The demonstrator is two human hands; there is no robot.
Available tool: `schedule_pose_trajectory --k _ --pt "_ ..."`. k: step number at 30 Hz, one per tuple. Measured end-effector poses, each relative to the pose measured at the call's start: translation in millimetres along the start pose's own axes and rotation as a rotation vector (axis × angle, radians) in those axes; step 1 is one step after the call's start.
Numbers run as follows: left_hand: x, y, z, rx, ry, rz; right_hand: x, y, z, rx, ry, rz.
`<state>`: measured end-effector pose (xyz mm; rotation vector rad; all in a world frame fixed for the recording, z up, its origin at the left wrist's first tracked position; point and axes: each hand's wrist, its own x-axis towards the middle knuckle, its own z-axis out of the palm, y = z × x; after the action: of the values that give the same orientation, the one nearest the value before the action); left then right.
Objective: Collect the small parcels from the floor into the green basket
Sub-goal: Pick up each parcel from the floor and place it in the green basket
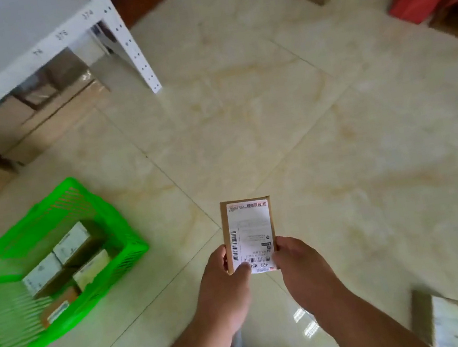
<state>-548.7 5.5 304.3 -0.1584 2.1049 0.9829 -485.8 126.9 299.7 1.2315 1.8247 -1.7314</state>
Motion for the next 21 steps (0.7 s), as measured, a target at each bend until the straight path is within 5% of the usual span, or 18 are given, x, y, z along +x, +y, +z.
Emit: schedule_pose_trajectory --k 10,21 --pt "-5 -98 -211 0.059 0.277 0.01 -32 -57 226 0.036 -0.193 0.0" --pt "71 -150 -402 0.621 0.09 0.163 -41 -102 444 0.948 -0.083 0.358"
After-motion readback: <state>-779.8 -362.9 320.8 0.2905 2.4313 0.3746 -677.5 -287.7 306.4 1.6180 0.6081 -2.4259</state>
